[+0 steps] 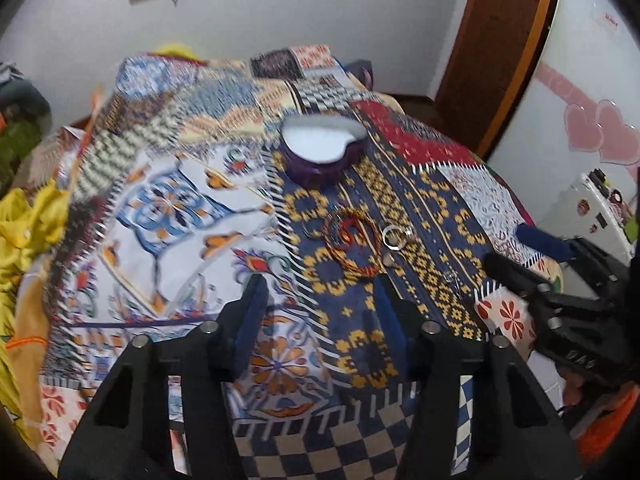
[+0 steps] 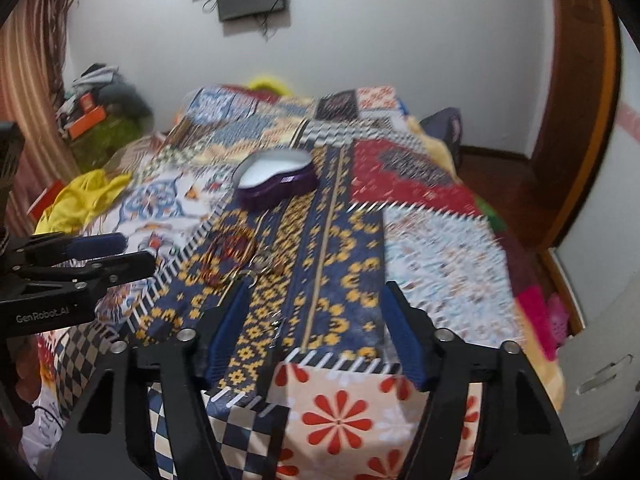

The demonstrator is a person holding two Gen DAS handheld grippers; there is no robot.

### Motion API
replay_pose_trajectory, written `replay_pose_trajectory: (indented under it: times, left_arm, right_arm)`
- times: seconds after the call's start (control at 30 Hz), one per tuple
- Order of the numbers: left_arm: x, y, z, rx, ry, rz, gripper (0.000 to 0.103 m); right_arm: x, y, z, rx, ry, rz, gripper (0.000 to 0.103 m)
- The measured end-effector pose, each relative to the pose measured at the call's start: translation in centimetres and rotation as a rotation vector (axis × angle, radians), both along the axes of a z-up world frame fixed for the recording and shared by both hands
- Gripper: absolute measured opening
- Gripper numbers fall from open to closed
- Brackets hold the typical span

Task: Organize jewelry
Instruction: 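Grasp the red beaded bracelet with the left tool while the right tool grasps a silver earring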

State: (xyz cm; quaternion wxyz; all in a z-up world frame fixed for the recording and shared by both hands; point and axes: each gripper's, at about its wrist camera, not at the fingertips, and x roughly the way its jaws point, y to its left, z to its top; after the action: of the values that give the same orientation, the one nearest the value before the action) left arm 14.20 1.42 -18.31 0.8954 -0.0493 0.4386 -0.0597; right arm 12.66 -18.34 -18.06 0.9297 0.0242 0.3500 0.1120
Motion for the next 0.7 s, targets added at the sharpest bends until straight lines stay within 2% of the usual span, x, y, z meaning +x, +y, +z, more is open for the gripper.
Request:
replay_pose_trajectory:
  times: [0.1, 0.17, 0.23, 0.4, 0.47, 0.7]
  left_arm:
    - [0.7, -0.3, -0.8, -0.022, 0.027, -0.016, 0.048]
    - [1.1, -0.4, -1.2, -0.037, 0.036, -0.025, 0.048]
    - [1.6, -0.5, -1.5, -0.059, 0.05, -0.035, 0.048]
    - [2.3, -0.5, -2.2, -0.084, 0.07, -0.036, 0.048]
    - [2.5, -0.8, -2.3, -0.067, 0.067, -0.033, 0.048]
    - [3.4, -1.8, -3.1, -0.069, 0.087, -0.064, 0.048]
  right_arm:
    - [0.8, 0.7, -1.2, 0.011, 0.046, 0.048, 0.045]
    - [1.3, 1.2, -1.9, 0.01, 0.085, 0.085, 0.033]
    - [1.6, 1.8, -2.6, -0.001, 0.11, 0.104, 0.029]
    - [1.8, 1.8, -3.0, -0.005, 0.102, 0.115, 0.021]
    - [2.0, 1.7, -3.2, -0.008, 0.099, 0.109, 0.012]
    - [2.2, 1.7, -3.1, 0.009, 0.087, 0.107, 0.012]
